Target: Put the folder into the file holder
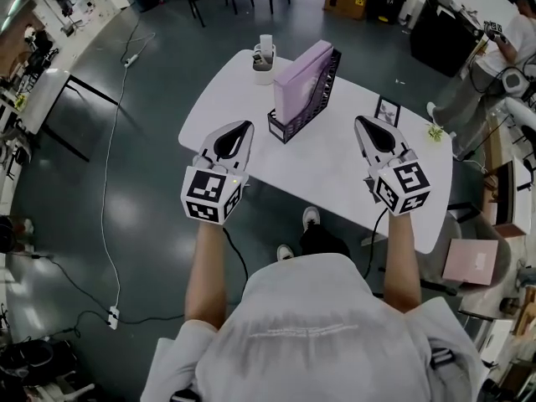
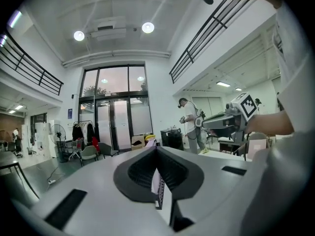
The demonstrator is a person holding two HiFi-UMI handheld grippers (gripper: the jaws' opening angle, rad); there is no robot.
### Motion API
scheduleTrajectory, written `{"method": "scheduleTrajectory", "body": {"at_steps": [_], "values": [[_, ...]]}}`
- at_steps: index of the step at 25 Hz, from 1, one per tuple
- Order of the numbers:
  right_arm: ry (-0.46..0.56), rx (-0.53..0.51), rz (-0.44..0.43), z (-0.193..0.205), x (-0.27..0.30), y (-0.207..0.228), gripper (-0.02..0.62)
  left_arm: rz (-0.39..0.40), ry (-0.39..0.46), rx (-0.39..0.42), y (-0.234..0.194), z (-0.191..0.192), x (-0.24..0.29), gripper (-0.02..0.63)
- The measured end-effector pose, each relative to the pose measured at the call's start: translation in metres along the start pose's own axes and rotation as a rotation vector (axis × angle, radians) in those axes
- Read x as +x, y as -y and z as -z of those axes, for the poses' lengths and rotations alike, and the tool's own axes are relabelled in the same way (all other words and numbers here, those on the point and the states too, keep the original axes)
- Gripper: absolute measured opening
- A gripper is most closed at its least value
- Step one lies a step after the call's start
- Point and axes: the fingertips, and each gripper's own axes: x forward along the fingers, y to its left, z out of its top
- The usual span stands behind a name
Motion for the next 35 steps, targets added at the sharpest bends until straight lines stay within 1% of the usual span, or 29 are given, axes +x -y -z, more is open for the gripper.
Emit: {"method": "scheduleTrajectory", "body": {"at_steps": [5,9,12,22,35], "values": [[0.011,-0.008,-0.023,-0.004,0.002,-0.009,0.025,-0.002,0.013,0.007,0.003,-0.006,-0.007,0.014],[0.004,-0.025,-0.029,-0.005,0.002,-0.012,0.025,0.003,0.038,-0.013,0.004,-0.012,-0.012,0.015],[-0.003,-0.036,-0.031,-0.006,0.003,-0.013,0.025,0.005,0.043,-0.002,0.005,-0.015,-0.012,0.014],[-0.003,-0.052,-0.032,-0.004,0.007,-0.012,0.025,-0.002,0.035,0.014,0.002,-0.013,-0.009,0.014],[-0.016,-0.046,-0.038,0.000,0.021,-0.004,0.025,-0.004,0.025,0.009,-0.006,-0.007,0.003,0.014]]}}
